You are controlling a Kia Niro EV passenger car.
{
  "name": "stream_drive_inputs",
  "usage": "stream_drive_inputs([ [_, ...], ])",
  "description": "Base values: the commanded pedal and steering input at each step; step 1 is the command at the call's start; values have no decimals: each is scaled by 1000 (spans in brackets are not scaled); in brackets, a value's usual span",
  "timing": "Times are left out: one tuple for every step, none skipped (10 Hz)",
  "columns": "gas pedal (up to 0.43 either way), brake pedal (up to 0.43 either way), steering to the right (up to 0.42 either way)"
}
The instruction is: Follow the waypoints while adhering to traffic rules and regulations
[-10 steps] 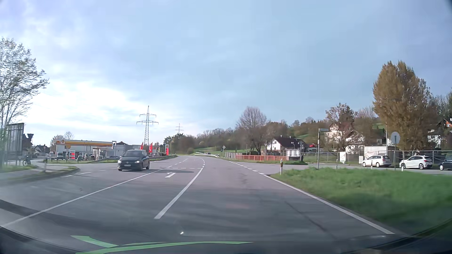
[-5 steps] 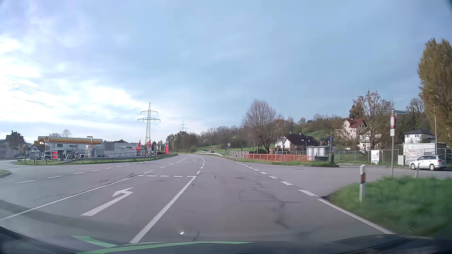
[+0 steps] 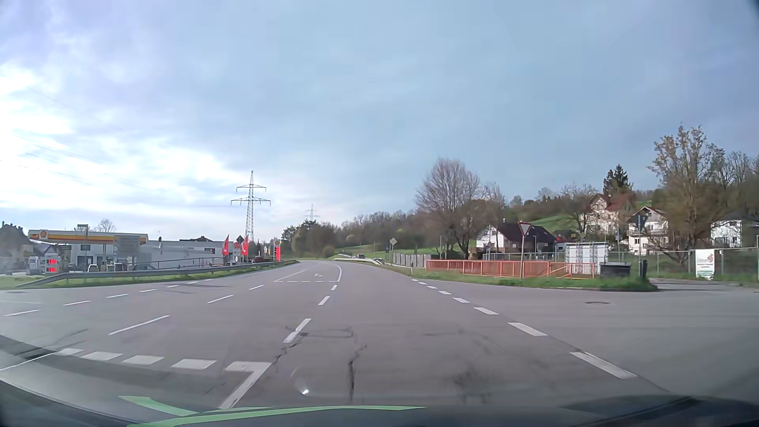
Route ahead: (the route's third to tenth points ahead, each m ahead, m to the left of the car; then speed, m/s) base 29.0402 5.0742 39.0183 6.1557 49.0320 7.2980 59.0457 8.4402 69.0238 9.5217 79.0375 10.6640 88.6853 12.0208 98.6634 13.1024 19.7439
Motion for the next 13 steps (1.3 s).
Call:
stream_drive_inputs([
  [0, 0, -6],
  [0, 0, -7],
  [0, 0, -6],
  [0, 0, -6],
  [0, 0, -6],
  [0, 0, -6],
  [0, 0, -6],
  [0, 0, -6],
  [28, 0, -6],
  [47, 0, -6],
  [59, 0, -6],
  [67, 0, -7],
  [67, 0, -8],
])
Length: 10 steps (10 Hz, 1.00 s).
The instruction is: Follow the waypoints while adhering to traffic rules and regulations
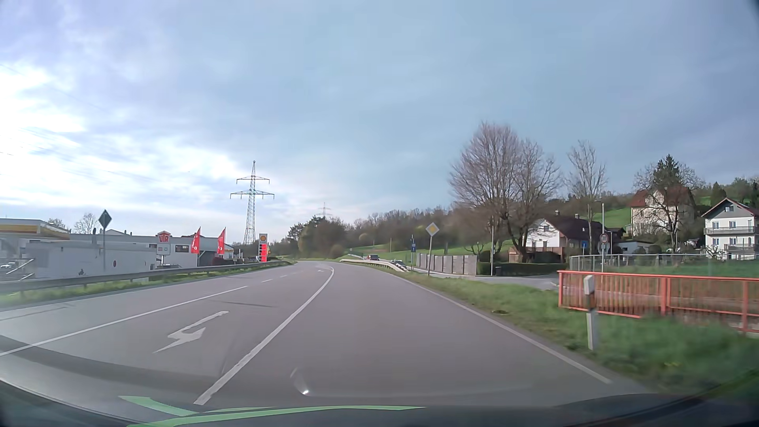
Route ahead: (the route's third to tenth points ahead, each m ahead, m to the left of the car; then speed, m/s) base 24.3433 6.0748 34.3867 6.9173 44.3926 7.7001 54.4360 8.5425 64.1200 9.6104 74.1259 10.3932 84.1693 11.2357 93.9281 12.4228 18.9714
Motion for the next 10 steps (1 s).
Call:
stream_drive_inputs([
  [79, 0, -9],
  [98, 0, -10],
  [110, 0, -11],
  [110, 0, -12],
  [110, 0, -12],
  [118, 0, -12],
  [118, 0, -12],
  [118, 0, -12],
  [130, 0, -12],
  [130, 0, -12],
])
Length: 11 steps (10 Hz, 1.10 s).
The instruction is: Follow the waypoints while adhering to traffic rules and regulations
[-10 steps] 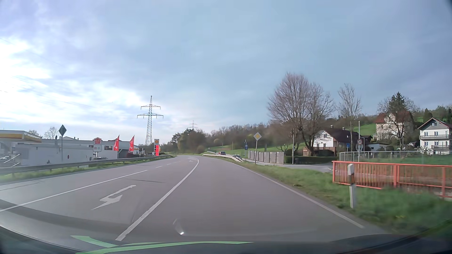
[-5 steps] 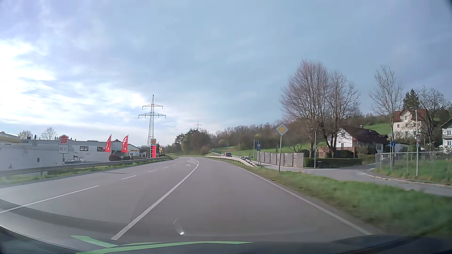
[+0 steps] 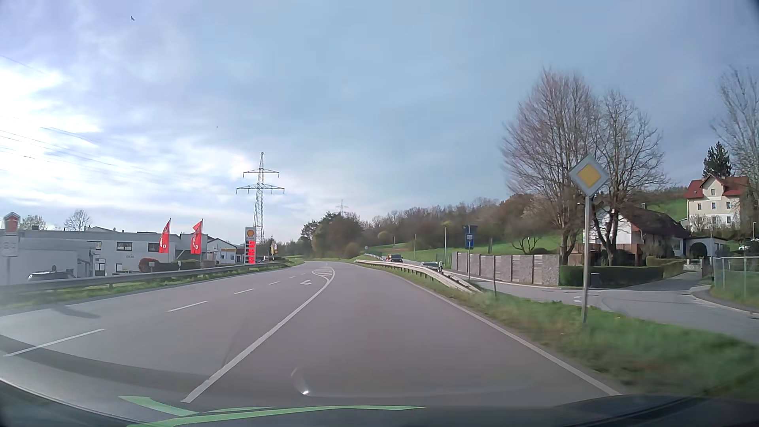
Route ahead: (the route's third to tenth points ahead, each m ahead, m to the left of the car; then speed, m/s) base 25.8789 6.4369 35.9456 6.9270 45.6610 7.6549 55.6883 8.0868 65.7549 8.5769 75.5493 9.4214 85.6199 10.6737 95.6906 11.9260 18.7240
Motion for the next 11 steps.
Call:
stream_drive_inputs([
  [130, 0, -12],
  [138, 0, -12],
  [138, 0, -12],
  [138, 0, -12],
  [138, 0, -12],
  [138, 0, -12],
  [138, 0, -11],
  [138, 0, -12],
  [138, 0, -12],
  [138, 0, -12],
  [138, 0, -12],
])
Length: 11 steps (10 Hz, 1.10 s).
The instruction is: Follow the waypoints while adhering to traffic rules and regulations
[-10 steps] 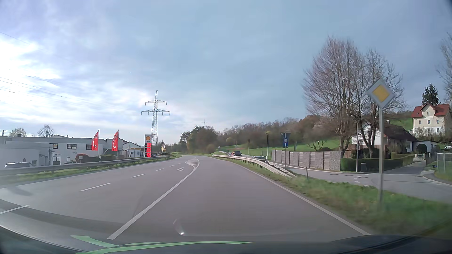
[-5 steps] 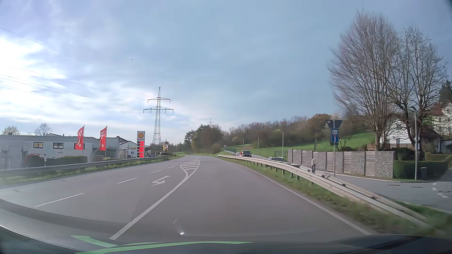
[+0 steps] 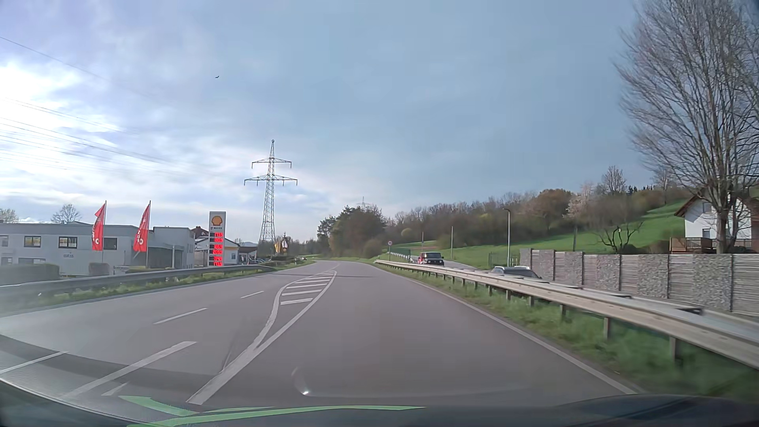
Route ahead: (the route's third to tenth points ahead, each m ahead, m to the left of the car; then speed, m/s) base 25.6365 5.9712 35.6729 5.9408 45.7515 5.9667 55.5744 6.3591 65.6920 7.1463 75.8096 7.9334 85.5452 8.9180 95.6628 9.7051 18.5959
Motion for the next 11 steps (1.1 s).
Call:
stream_drive_inputs([
  [138, 0, -11],
  [138, 0, -11],
  [138, 0, -10],
  [138, 0, -9],
  [138, 0, -9],
  [138, 0, -10],
  [138, 0, -9],
  [138, 0, -9],
  [138, 0, -9],
  [138, 0, -9],
  [150, 0, -9],
])
